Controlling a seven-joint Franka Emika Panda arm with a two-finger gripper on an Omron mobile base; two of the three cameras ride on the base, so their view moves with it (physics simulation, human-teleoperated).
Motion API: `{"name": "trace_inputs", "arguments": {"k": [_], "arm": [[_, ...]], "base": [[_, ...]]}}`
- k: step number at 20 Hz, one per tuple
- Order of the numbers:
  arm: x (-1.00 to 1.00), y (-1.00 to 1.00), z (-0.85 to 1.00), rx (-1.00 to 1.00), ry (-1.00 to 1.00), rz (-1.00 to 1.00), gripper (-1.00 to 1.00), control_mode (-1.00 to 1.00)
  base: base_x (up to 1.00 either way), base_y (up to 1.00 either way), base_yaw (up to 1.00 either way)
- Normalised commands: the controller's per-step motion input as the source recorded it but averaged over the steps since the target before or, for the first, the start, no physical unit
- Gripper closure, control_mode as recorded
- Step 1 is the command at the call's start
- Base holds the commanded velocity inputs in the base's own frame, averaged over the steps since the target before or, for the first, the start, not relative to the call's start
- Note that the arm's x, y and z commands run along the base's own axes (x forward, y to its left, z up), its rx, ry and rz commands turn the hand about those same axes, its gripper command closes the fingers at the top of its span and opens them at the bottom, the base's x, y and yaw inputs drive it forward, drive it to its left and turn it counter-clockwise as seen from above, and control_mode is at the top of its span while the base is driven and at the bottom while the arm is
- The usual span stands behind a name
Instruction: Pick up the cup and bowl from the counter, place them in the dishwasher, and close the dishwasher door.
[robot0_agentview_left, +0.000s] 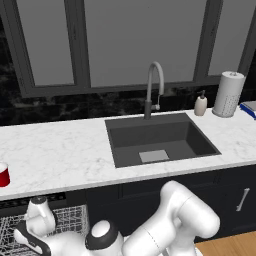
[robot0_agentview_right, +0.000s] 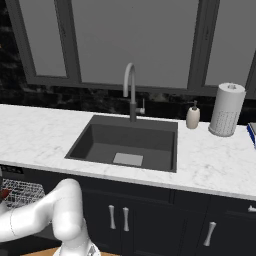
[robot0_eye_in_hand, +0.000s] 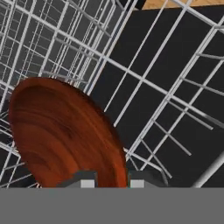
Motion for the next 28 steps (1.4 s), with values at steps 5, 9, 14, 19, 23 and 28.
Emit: {"name": "trace_inputs", "arguments": {"k": [5, 9, 14, 19, 23, 28], "arm": [[-0.07, 0.0, 0.04, 0.0, 0.0, 0.0, -1.0, -1.0], [-0.37, 0.0, 0.66, 0.01, -0.03, 0.0, -1.0, -1.0], [-0.42, 0.0, 1.0, 0.04, -0.14, 0.0, -1.0, -1.0], [-0.41, 0.0, 1.0, 0.04, -0.19, 0.01, -1.0, -1.0], [-0.22, -0.05, 1.0, 0.03, -0.24, 0.1, -1.0, -1.0], [0.0, -0.25, 1.0, 0.02, -0.16, 0.2, -1.0, -1.0]], "base": [[0.0, 0.0, 0.0], [0.0, 0.0, 0.0], [0.0, 0.0, 0.0], [0.0, 0.0, 0.0], [0.0, 0.0, 0.0], [0.0, 0.0, 0.0]]}}
